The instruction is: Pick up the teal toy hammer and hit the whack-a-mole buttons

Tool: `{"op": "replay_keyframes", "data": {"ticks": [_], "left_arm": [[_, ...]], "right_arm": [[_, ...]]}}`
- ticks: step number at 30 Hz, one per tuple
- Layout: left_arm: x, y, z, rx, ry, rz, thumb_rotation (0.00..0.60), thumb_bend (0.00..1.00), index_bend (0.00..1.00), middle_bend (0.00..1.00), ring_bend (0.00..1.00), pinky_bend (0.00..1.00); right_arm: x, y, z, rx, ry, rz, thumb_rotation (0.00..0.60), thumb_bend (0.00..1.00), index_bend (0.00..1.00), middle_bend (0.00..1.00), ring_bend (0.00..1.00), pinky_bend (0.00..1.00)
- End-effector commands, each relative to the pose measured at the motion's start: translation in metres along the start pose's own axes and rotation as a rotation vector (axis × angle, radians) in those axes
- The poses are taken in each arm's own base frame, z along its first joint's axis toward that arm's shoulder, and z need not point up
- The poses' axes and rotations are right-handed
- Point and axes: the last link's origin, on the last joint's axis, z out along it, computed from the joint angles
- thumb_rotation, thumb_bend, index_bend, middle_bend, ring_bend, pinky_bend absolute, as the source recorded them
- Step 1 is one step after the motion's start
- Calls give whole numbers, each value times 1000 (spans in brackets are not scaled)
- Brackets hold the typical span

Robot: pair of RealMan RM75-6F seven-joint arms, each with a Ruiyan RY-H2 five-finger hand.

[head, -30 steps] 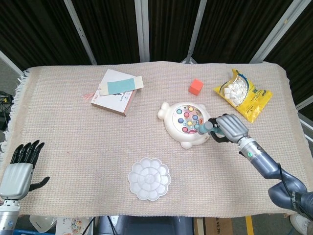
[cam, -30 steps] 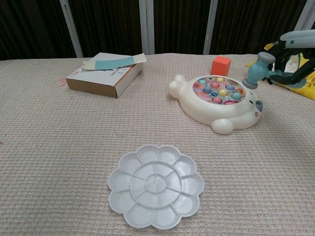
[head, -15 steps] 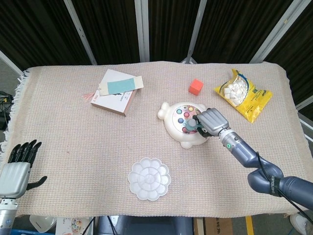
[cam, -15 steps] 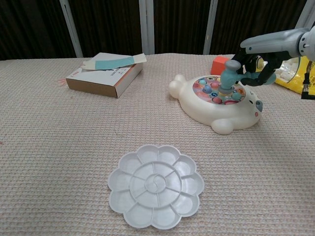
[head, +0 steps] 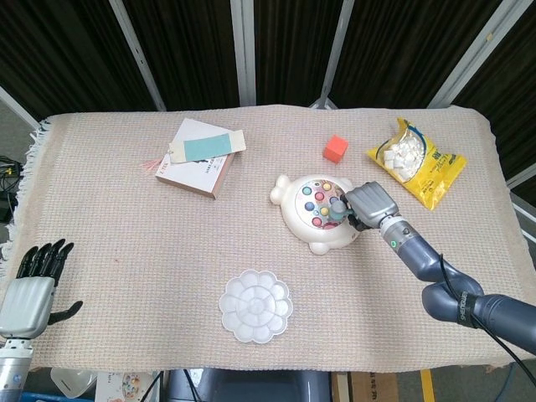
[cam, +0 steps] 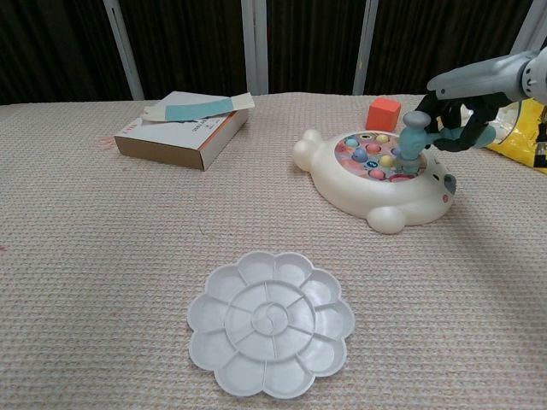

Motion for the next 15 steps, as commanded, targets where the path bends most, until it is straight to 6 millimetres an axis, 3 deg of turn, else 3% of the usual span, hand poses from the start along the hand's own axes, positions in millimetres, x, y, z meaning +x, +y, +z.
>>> {"op": "replay_keyframes", "data": {"ticks": [1, 8, 15], "left_arm": [[0, 1, 0, 1, -1, 1, 600, 154, 0, 0, 0, 0], [-1, 1, -1, 2, -3, 0, 600, 155, 0, 0, 0, 0], [-1, -1, -1, 5, 1, -1, 600, 154, 0, 0, 0, 0]], "right_arm": [[-2, 1, 1, -4, -10, -7, 600, 903, 970, 837, 690, 365], [-7, -1, 5, -11, -26, -34, 600, 903, 971, 837, 690, 365], [8, -6, 0, -7, 16, -14, 600, 903, 972, 837, 690, 365]]}}
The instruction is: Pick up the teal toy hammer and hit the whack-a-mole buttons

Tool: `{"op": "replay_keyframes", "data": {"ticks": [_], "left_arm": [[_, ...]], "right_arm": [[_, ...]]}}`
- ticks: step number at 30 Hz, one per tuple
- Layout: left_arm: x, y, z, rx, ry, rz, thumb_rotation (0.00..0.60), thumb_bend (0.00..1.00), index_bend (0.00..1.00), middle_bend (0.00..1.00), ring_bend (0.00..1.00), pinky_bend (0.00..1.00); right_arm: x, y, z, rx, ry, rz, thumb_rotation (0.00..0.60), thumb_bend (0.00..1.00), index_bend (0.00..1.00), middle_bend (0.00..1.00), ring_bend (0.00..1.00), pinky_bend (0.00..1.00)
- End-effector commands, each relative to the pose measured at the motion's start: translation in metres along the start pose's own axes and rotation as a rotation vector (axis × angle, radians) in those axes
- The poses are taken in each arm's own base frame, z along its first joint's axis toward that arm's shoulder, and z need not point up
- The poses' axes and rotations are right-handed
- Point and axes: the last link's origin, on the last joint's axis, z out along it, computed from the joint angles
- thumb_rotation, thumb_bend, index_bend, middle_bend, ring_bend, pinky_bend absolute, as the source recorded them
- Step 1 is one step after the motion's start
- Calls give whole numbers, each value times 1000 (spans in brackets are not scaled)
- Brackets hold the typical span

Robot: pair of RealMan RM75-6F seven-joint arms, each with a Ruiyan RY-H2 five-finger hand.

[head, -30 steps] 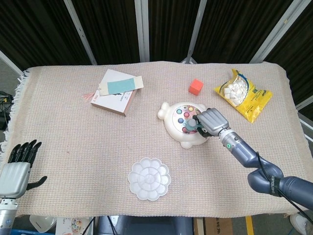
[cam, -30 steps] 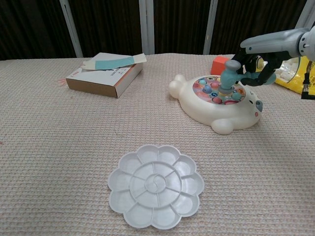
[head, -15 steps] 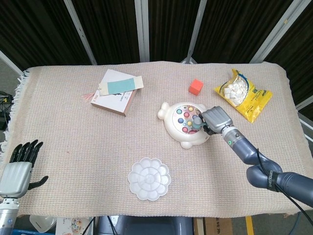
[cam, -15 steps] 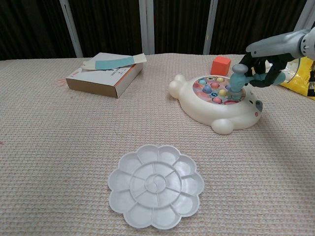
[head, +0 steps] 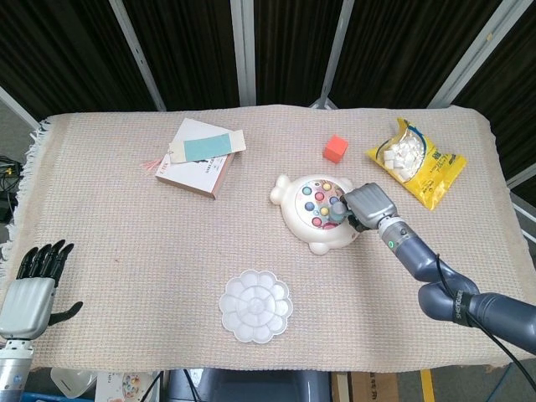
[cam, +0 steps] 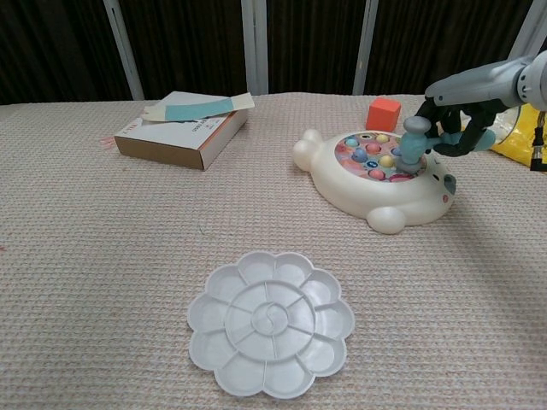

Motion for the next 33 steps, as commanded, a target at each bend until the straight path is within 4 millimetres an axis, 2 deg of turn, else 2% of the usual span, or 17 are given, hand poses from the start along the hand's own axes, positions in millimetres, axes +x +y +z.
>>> {"op": "replay_keyframes", "data": {"ticks": [1, 6, 12, 22, 33], "left_arm": [[0, -1, 0, 0, 1, -1, 600, 154, 0, 0, 0, 0], [-1, -2, 1, -1, -1, -3, 600, 154, 0, 0, 0, 0], [-2, -3, 2, 5, -7, -5, 600, 154, 0, 0, 0, 0], [-5, -7, 4, 15, -19, -8, 600, 154, 0, 0, 0, 0], [-7, -9, 4, 23, -22, -12, 600, 154, 0, 0, 0, 0]], "right_arm": [[11, -3, -3, 4, 25, 9, 600, 903, 972, 837, 690, 365], [24, -11, -2, 18, 31, 13, 600, 903, 972, 837, 691, 365], [29, -23, 10, 25, 12, -1, 600, 903, 972, 837, 691, 365], [21, -36, 26, 7, -31, -41, 600, 903, 972, 837, 691, 365], [17, -36, 32, -23, -47, -58, 600, 903, 972, 838, 691, 365]]}}
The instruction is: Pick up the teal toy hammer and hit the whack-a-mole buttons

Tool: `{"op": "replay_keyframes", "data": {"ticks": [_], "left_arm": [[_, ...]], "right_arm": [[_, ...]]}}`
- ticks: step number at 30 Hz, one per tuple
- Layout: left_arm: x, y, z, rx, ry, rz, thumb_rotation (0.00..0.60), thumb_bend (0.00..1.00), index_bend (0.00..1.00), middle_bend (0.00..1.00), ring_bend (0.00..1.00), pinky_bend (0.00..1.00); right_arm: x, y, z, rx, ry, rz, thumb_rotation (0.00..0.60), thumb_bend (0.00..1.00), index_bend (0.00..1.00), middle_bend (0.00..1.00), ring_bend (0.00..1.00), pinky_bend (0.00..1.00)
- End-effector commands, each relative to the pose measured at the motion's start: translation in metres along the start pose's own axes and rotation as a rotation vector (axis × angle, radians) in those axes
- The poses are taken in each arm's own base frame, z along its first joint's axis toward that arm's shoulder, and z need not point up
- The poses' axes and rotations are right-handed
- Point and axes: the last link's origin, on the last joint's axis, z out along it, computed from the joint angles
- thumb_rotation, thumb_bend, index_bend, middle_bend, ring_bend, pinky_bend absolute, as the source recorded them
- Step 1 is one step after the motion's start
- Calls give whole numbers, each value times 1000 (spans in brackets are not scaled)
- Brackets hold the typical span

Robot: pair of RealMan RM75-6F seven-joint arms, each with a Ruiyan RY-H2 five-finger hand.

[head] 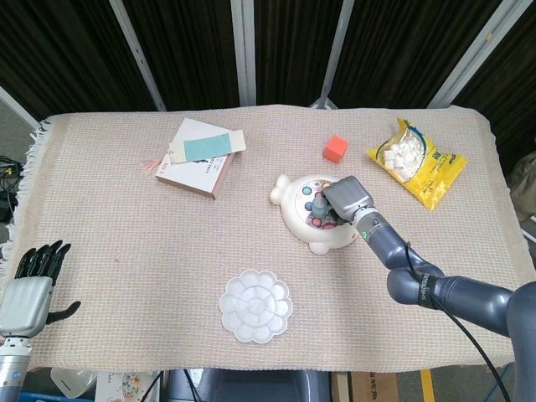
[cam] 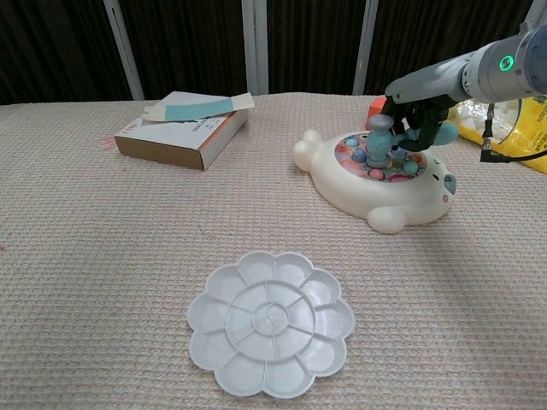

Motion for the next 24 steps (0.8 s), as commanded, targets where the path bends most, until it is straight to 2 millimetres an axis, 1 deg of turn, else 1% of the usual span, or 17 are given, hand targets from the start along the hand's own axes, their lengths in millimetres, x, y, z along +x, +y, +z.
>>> {"op": "replay_keyframes", "data": {"ticks": [1, 3, 8, 10, 13, 18, 20, 24], "left_arm": [[1, -1, 0, 1, 4, -1, 600, 154, 0, 0, 0, 0], [1, -1, 0, 1, 7, -1, 600, 154, 0, 0, 0, 0], [2, 0, 0, -8, 13, 1, 600, 154, 0, 0, 0, 0], [3, 0, -1, -10, 16, 1, 600, 154, 0, 0, 0, 0], [4, -1, -3, -9, 20, 2, 600, 154, 0, 0, 0, 0], [4, -2, -6, -4, 20, 5, 600, 154, 0, 0, 0, 0], [4, -1, -8, -5, 17, 7, 600, 154, 0, 0, 0, 0], [4, 1, -9, -8, 20, 11, 600, 154, 0, 0, 0, 0]], "right_arm": [[3, 1, -2, -5, 11, -2, 600, 903, 973, 837, 691, 365], [8, 1, -6, -4, 22, 1, 600, 903, 973, 837, 691, 365], [17, 7, -26, -3, 45, 11, 600, 902, 974, 838, 691, 365], [17, 12, -36, -3, 52, 27, 600, 902, 974, 837, 691, 365], [12, 22, -50, -10, 56, 50, 600, 903, 974, 837, 691, 365], [-15, 46, -74, -24, 50, 82, 600, 903, 974, 837, 691, 365], [-32, 56, -82, -28, 36, 98, 600, 903, 974, 837, 691, 365], [-57, 68, -88, -27, 16, 109, 600, 903, 974, 837, 691, 365]]}}
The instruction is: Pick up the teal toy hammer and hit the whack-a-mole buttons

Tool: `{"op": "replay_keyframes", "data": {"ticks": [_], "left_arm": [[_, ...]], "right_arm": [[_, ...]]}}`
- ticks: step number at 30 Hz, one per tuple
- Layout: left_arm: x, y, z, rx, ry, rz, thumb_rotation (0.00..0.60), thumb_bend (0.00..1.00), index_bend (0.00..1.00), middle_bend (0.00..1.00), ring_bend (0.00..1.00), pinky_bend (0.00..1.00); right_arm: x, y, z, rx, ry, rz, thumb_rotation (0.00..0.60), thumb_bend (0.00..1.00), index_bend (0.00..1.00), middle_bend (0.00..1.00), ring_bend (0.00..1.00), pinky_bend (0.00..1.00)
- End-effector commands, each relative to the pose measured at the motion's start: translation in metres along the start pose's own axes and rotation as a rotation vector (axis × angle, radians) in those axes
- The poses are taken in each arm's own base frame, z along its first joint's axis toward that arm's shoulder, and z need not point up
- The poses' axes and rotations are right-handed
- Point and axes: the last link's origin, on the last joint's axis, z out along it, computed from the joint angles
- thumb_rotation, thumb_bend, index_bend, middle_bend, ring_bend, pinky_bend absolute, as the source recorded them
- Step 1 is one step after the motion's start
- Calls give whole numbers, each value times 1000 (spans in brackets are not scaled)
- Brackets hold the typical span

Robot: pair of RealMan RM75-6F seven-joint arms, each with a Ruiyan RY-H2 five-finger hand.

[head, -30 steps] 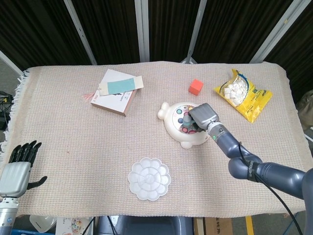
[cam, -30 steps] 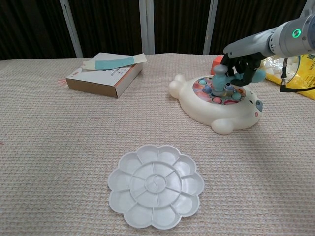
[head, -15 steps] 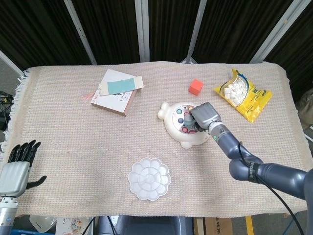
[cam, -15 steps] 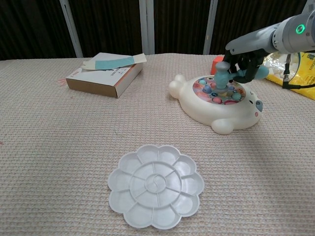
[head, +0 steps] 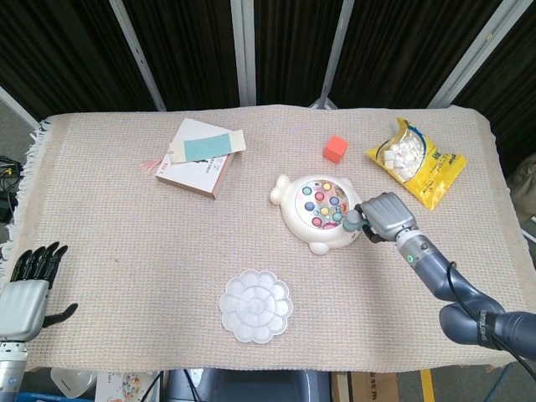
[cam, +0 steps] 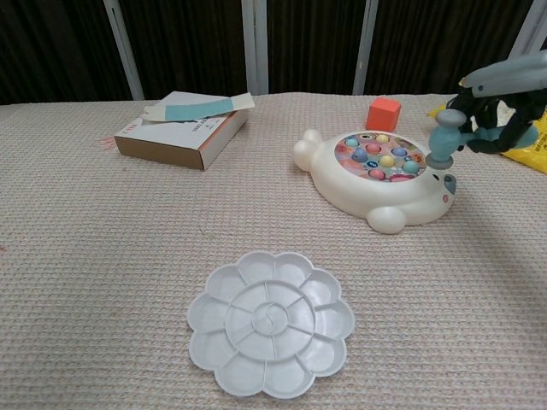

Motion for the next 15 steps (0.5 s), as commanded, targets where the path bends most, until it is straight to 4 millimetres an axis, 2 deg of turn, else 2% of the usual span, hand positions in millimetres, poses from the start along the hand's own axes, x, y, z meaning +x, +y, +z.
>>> {"op": "replay_keyframes", "data": {"ticks": [1, 8, 15], "left_arm": [[1, 2, -1, -2, 4, 2, 600, 154, 0, 0, 0, 0], [4, 5, -6, -1, 9, 11, 600, 154, 0, 0, 0, 0], [7, 8, -8, -1, 15, 21, 600, 154, 0, 0, 0, 0]], "right_arm": [[-30, 22, -12, -16, -26, 23, 600, 903, 973, 837, 691, 365], [-63, 44, -10, -11, -28, 62, 600, 903, 947, 837, 646, 335], [-83, 61, -4, -20, -29, 113, 600, 903, 871, 801, 585, 288]]}}
